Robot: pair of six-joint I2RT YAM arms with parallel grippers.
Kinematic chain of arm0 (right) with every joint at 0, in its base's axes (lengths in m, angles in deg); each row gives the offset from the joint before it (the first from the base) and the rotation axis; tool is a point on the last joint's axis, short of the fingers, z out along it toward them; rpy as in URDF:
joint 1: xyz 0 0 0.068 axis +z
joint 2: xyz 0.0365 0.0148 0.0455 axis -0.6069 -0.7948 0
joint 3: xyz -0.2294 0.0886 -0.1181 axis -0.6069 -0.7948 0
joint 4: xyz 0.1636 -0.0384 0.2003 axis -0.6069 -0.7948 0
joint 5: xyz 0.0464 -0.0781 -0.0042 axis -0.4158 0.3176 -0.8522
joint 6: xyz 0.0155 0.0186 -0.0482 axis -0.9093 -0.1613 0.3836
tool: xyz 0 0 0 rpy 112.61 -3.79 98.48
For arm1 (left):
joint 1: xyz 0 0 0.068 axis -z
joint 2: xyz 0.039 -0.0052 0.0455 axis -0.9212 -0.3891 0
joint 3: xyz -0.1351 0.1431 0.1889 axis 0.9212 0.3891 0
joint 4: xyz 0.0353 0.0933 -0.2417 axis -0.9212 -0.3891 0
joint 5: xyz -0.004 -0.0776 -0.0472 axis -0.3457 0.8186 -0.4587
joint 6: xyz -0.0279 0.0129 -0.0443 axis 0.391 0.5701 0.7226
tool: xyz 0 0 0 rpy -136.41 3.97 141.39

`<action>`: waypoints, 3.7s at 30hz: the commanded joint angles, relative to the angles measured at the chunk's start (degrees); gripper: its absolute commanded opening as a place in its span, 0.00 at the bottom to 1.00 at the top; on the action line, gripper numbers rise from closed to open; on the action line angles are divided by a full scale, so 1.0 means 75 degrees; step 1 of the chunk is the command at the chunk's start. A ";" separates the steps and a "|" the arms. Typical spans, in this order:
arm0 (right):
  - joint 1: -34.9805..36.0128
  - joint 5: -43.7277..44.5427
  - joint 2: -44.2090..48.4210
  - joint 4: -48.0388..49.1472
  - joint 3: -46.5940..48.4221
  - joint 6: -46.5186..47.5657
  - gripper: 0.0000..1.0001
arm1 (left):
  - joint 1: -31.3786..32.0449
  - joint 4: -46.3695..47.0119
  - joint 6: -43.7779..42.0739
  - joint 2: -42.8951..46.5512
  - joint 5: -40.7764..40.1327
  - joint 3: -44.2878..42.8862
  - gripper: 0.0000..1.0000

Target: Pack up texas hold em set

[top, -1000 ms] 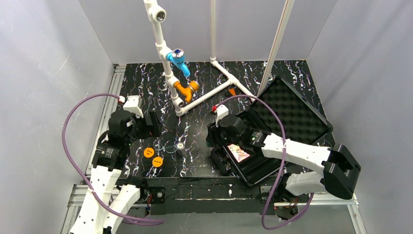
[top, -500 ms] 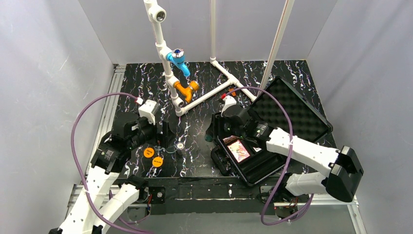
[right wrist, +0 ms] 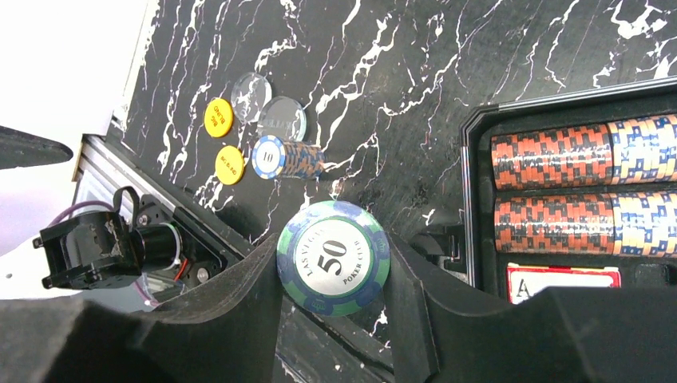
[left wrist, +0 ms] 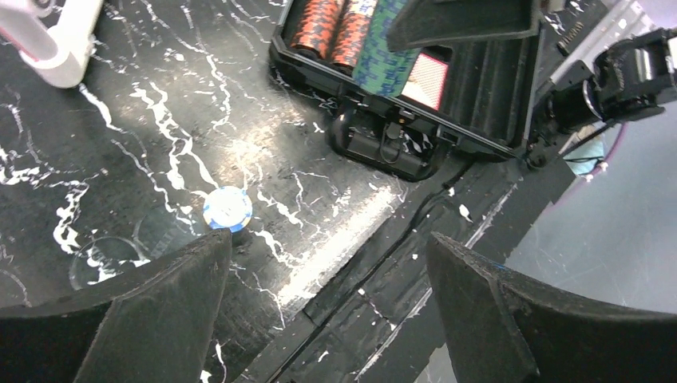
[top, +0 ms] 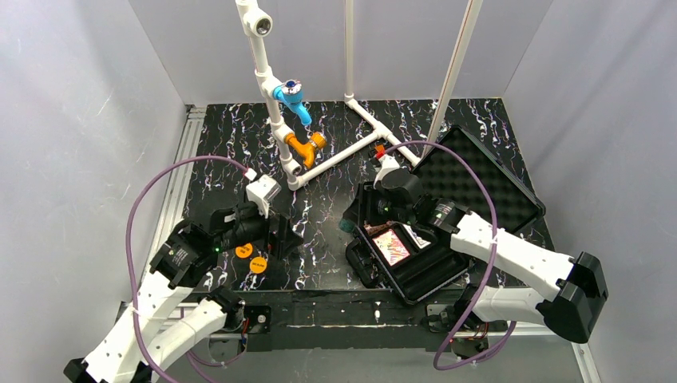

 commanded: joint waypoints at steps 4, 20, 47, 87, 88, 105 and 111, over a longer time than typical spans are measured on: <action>-0.0037 -0.0071 0.0446 0.0028 0.0737 -0.0151 0.01 | 0.0697 0.0649 0.0297 -0.0073 0.0213 0.0027 0.89; -0.0067 0.0211 0.1502 -0.0364 0.0663 0.0217 0.01 | 0.2911 0.1210 -0.0116 -0.1591 -0.0847 -0.0883 0.88; -0.0072 -0.0194 0.2052 -0.0908 0.1177 -0.0540 0.01 | 0.3769 0.2674 -0.0834 -0.3304 -0.1107 -0.1747 0.77; -0.0072 -0.0667 0.2204 -0.0198 0.1007 -0.1866 0.01 | 0.3942 0.4641 -0.0353 -0.3815 -0.2676 -0.1097 0.06; -0.0072 -0.0673 0.2220 -0.0164 0.1006 -0.1876 0.01 | 0.3949 0.4643 -0.0356 -0.3816 -0.2695 -0.1100 0.02; -0.0072 -0.0219 0.2479 -0.0378 0.1194 -0.1769 0.76 | 0.3968 0.4473 -0.0345 -0.3809 -0.3086 -0.1254 0.00; -0.0072 0.0488 0.2694 -0.0971 0.1356 -0.1570 0.98 | 0.3996 0.4433 -0.0296 -0.3877 -0.3118 -0.1258 0.00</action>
